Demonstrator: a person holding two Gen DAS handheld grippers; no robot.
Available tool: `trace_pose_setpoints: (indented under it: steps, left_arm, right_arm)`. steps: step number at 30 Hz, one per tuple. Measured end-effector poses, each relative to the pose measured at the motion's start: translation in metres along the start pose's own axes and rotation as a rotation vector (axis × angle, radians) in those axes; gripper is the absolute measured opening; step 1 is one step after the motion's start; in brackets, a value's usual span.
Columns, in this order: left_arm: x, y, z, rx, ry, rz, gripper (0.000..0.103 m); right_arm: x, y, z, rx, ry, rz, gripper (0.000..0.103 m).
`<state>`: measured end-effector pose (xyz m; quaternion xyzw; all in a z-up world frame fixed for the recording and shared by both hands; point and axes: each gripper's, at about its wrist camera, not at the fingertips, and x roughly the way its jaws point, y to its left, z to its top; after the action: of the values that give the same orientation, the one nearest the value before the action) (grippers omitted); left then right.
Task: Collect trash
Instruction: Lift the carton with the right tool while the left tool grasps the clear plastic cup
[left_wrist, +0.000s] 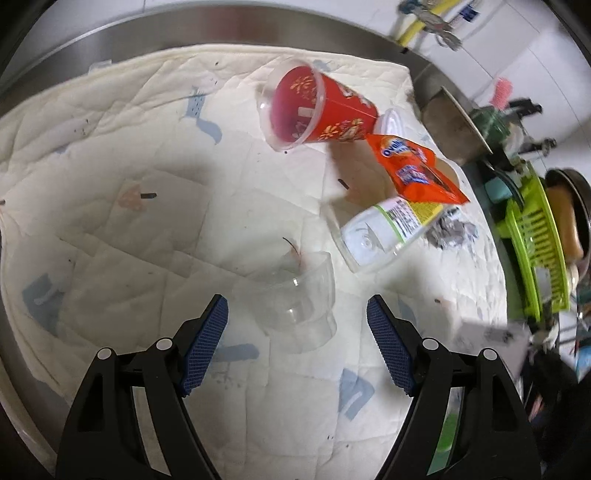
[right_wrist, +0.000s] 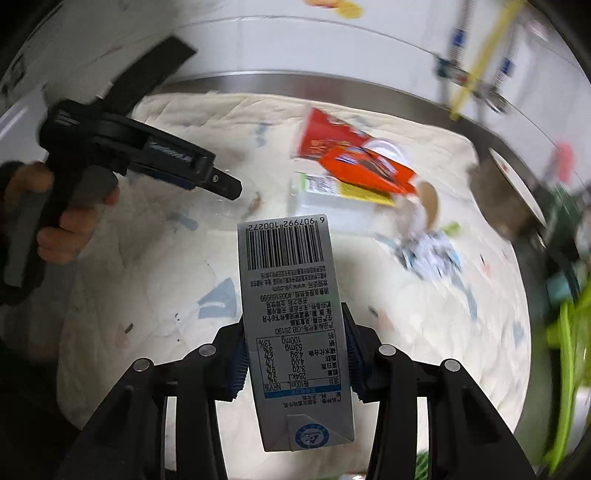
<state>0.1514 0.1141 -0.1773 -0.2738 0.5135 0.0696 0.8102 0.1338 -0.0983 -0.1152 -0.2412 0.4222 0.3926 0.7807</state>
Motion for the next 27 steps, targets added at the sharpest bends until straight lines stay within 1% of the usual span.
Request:
trace_pose_setpoints:
  steps: [3,8,9,12,14,19,23,27]
  left_arm:
    - [0.009,0.001,0.004,-0.032,0.018,-0.017,0.077]
    - [0.017,-0.002,0.008,-0.037,0.033,-0.021,0.074]
    - [0.019,-0.004,0.008,-0.034,0.034,-0.014,0.071]
    - [0.023,-0.003,0.010,-0.034,0.048,-0.016,0.070]
    - [0.027,-0.001,0.011,-0.041,0.057,-0.015,0.066]
    - [0.036,0.002,0.012,-0.041,0.080,-0.013,0.061]
    - [0.033,-0.001,0.010,-0.011,0.055,0.001,0.059]
    - [0.020,-0.010,0.005,0.025,0.031,-0.007,0.058]
  right_arm:
    - [-0.012,-0.003,-0.016,0.090,-0.028,-0.038,0.041]
    - [-0.026,-0.008,-0.043,0.258,-0.059,-0.100,0.041]
    - [-0.027,-0.009,-0.047,0.282,-0.064,-0.106,0.041]
    - [-0.039,-0.011,-0.065,0.373,-0.087,-0.138,0.041]
    - [-0.049,-0.015,-0.082,0.439,-0.099,-0.168,0.041]
    - [-0.070,-0.032,-0.126,0.582,-0.089,-0.251,0.041]
    - [-0.087,-0.046,-0.165,0.687,-0.070,-0.334,0.041]
    - [-0.094,-0.058,-0.200,0.779,-0.032,-0.406,0.041]
